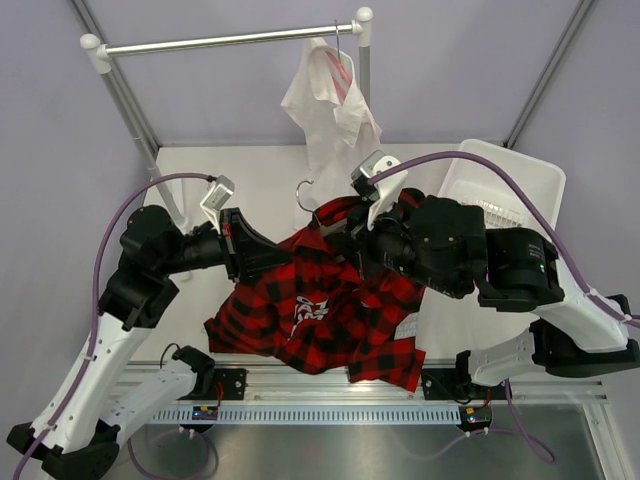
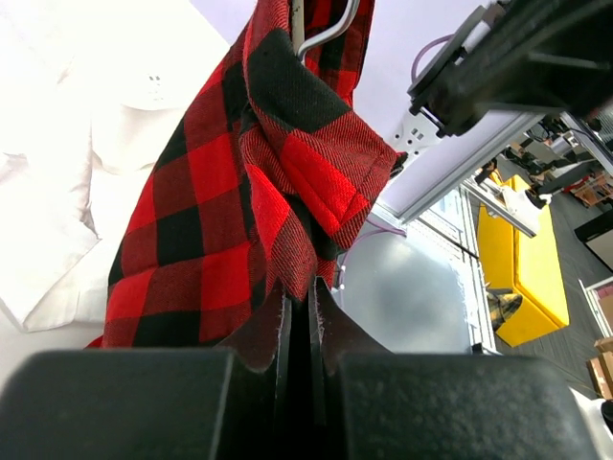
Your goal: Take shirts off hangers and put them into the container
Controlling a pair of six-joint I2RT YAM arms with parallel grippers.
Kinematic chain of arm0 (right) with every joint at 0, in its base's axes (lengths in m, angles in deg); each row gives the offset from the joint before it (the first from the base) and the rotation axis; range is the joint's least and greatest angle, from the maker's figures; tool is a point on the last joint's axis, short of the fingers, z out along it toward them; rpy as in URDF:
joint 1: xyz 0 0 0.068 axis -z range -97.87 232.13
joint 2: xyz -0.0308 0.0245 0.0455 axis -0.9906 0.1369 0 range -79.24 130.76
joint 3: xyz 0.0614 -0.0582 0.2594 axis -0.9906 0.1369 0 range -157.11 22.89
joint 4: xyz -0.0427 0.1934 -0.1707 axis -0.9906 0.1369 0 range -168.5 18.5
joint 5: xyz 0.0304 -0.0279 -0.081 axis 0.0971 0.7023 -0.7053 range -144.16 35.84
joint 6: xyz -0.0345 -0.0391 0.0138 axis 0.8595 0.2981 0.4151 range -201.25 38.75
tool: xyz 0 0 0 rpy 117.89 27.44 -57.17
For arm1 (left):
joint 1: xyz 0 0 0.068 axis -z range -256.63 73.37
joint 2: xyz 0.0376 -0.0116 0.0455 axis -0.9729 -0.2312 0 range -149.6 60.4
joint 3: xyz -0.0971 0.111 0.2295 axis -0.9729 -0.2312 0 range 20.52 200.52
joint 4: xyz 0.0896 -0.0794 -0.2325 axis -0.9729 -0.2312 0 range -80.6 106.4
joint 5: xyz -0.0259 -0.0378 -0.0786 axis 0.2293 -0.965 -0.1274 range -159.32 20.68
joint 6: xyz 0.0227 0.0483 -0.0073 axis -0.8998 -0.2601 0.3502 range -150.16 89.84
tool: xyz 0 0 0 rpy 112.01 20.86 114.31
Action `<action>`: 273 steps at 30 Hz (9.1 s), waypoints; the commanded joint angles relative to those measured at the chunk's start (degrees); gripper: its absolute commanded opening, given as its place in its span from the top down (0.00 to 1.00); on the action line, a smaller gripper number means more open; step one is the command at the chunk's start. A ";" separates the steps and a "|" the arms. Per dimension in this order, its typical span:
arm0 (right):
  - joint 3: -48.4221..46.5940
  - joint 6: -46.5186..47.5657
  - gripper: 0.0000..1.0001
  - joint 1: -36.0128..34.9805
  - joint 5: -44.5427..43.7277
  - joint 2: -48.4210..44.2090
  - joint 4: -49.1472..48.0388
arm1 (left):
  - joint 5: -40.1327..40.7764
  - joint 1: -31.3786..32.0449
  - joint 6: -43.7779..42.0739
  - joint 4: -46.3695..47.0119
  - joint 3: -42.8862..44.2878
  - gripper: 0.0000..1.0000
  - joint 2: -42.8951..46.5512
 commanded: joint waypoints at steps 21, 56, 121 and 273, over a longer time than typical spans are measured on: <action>2.01 4.50 0.88 -0.46 -4.98 3.49 -3.70 | -7.88 -0.17 5.19 11.38 -1.74 1.00 4.26; 8.25 4.85 1.00 -0.46 -8.50 -0.55 -5.72 | -9.46 -0.09 6.59 12.52 -1.13 1.00 5.75; 44.02 -30.48 0.86 25.03 16.91 36.89 -37.19 | 46.09 2.11 10.28 -23.42 -18.00 0.12 17.35; 53.08 -5.43 0.99 6.31 -1.89 -36.32 -19.79 | 11.90 3.78 0.62 -27.29 16.81 1.00 7.77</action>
